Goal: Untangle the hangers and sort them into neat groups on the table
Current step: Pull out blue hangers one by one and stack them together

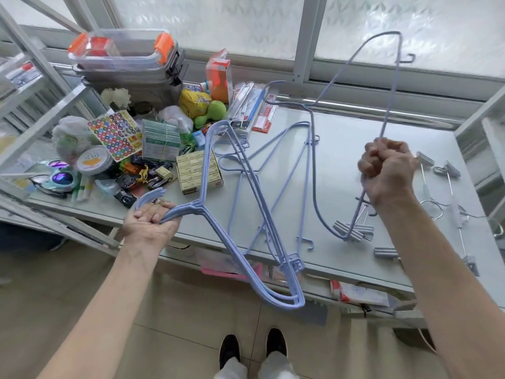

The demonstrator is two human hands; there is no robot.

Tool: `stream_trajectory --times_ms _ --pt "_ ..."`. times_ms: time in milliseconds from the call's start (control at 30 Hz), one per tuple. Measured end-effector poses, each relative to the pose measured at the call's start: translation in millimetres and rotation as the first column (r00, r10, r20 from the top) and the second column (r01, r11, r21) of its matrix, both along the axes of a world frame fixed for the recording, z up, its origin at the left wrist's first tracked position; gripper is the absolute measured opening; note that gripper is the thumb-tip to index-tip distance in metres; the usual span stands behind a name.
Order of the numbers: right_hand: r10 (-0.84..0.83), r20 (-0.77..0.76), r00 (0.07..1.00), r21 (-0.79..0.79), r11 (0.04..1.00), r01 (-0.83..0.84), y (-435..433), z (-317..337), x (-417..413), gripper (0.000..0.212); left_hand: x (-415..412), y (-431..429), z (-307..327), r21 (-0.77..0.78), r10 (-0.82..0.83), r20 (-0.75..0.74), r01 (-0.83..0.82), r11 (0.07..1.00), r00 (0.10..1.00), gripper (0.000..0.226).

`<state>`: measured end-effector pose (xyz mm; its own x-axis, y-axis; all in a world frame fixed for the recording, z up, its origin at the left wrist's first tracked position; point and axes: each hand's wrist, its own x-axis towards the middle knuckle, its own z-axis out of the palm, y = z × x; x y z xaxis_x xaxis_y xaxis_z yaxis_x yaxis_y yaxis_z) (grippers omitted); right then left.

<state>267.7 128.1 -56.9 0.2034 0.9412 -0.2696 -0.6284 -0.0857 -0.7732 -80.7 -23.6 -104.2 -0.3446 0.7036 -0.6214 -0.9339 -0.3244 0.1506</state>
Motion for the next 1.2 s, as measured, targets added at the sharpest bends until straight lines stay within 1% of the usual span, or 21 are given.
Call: stream_trajectory --times_ms 67,133,200,267,333,367,433,500,567,667,733,800,833,900,1000,1033,1067,1133,1167,1200 --pt "0.167 -0.025 0.986 -0.041 0.985 -0.168 -9 -3 -14 0.036 8 5 -1 -0.027 -0.008 -0.025 0.007 1.000 1.000 0.071" --pt "0.303 -0.050 0.952 -0.086 0.948 -0.307 -23 -8 -33 0.032 16 9 -3 -0.040 -0.011 -0.025 0.010 0.999 1.000 0.072" --pt "0.416 -0.051 0.908 -0.142 0.897 -0.419 -38 -18 -53 0.034 21 13 -8 -0.046 -0.005 -0.019 0.004 0.999 1.000 0.073" --pt "0.533 -0.048 0.845 -0.191 0.825 -0.532 -51 -30 -69 0.038 24 17 -12 -0.054 -0.011 -0.026 0.009 0.998 1.000 0.072" --pt "0.612 -0.013 0.791 -0.227 0.769 -0.598 -60 -41 -79 0.036 25 20 -15 -0.054 -0.023 -0.048 0.020 0.998 0.999 0.068" --pt "0.626 0.034 0.779 -0.240 0.761 -0.602 -62 -45 -83 0.034 25 20 -15 -0.052 -0.029 -0.067 0.026 0.998 0.997 0.066" --pt "0.622 0.180 0.762 -0.260 0.777 -0.573 -64 -51 -89 0.030 25 20 -15 -0.031 -0.051 -0.096 0.048 0.998 0.994 0.057" --pt "0.600 0.352 0.719 -0.269 0.800 -0.536 -62 -53 -89 0.026 24 19 -13 -0.004 -0.063 -0.094 0.063 0.998 0.994 0.049" --pt "0.564 0.513 0.647 -0.277 0.822 -0.498 -58 -53 -86 0.020 23 18 -12 0.021 -0.070 -0.069 0.071 0.997 0.995 0.050" --pt "0.514 0.654 0.555 -0.295 0.849 -0.439 -53 -56 -81 0.015 24 19 -11 -0.001 -0.087 -0.083 0.087 0.996 0.993 0.059" --pt "0.483 0.753 0.446 -0.307 0.859 -0.411 -53 -58 -83 0.014 25 20 -8 -0.016 -0.109 -0.094 0.108 0.994 0.990 0.061" --pt "0.443 0.836 0.324 -0.313 0.870 -0.381 -58 -60 -88 0.016 24 19 -7 0.033 -0.121 -0.069 0.123 0.992 0.990 0.059" --pt "0.425 0.861 0.279 -0.316 0.877 -0.362 -60 -61 -89 0.020 24 18 -7 0.052 -0.117 -0.061 0.120 0.991 0.991 0.058" --pt "0.397 0.892 0.216 -0.324 0.895 -0.308 -60 -64 -90 0.026 24 17 -6 0.039 -0.099 -0.066 0.102 0.994 0.993 0.058" --pt "0.344 0.925 0.165 -0.317 0.934 -0.165 -54 -71 -85 0.021 26 19 -6 -0.014 -0.090 -0.098 0.089 0.996 0.991 0.064" --pt "0.349 0.926 0.141 -0.334 0.935 -0.119 -52 -73 -82 0.023 26 19 -6 -0.025 -0.085 -0.102 0.083 0.996 0.991 0.065" --pt "0.391 0.913 0.112 -0.382 0.919 -0.095 -50 -77 -79 0.031 26 20 -7 -0.027 -0.081 -0.105 0.078 0.997 0.991 0.066" --pt "0.524 0.851 0.031 -0.519 0.849 -0.100 -52 -82 -75 0.046 26 19 -6 -0.019 -0.083 -0.122 0.081 0.997 0.989 0.062" --pt "0.565 0.825 -0.005 -0.562 0.820 -0.113 -54 -83 -74 0.043 26 18 -5 -0.010 -0.087 -0.133 0.086 0.996 0.987 0.057" --pt "0.579 0.815 -0.028 -0.578 0.807 -0.120 -54 -85 -73 0.032 25 16 -5 0.002 -0.087 -0.141 0.089 0.996 0.986 0.053"
